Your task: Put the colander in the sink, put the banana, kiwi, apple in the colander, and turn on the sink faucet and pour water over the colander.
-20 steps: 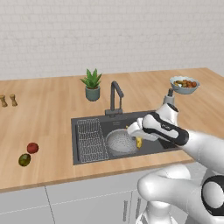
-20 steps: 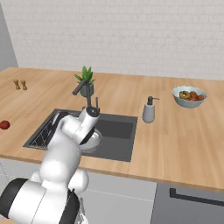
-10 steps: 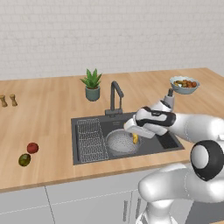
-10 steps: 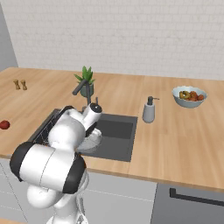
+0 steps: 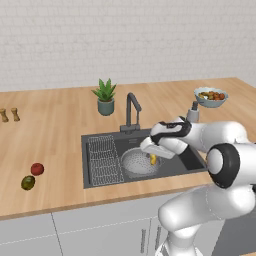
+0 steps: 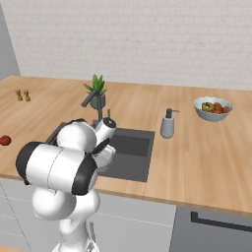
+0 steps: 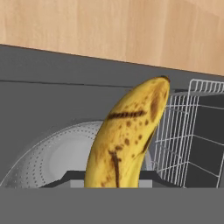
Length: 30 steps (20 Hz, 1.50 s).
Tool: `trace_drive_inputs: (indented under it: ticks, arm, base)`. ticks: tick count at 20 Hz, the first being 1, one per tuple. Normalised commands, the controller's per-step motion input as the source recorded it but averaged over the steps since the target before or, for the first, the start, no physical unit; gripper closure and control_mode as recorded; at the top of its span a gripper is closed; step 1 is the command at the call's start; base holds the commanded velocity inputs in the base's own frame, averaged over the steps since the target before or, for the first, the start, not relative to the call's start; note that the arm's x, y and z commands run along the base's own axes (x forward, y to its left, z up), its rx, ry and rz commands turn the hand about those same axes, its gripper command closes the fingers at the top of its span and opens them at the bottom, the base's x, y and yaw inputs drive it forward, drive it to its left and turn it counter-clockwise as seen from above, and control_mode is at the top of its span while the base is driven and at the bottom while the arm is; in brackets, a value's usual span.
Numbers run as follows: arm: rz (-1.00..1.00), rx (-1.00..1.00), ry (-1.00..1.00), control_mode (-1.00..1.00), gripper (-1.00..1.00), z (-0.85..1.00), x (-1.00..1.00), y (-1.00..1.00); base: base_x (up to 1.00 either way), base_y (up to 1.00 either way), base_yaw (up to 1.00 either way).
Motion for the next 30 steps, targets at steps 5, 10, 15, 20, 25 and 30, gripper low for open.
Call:
trace_drive_inputs:
  ticks: [5,10,15,20,25,30]
  arm:
    - [-0.03,-0.08,0.02,-1.0,1.0,-0.18,0.04,0.0]
    - [-0.03,-0.1,0.02,-1.0,1.0,-0.19,0.07,0.0]
    - [-0.02,-0.04,0.03,-1.0,1.0,-0.09,0.1,0.0]
    - [-0.01,0.0,0.08,-1.0,1.0,-0.08,0.06,0.0]
    - [-0.01,0.0,0.06,-1.0,1.0,-0.05,0.07,-0.01]
    - [0.0,0.0,0.04,-1.0,1.0,0.0,0.12,-0.02]
  base:
    - [0.0,0.0,0.0]
    - [0.0,0.0,0.0]
    - [0.0,0.0,0.0]
    - [0.0,0.0,0.0]
    - [0.0,0.0,0.0]
    - [0.0,0.0,0.0]
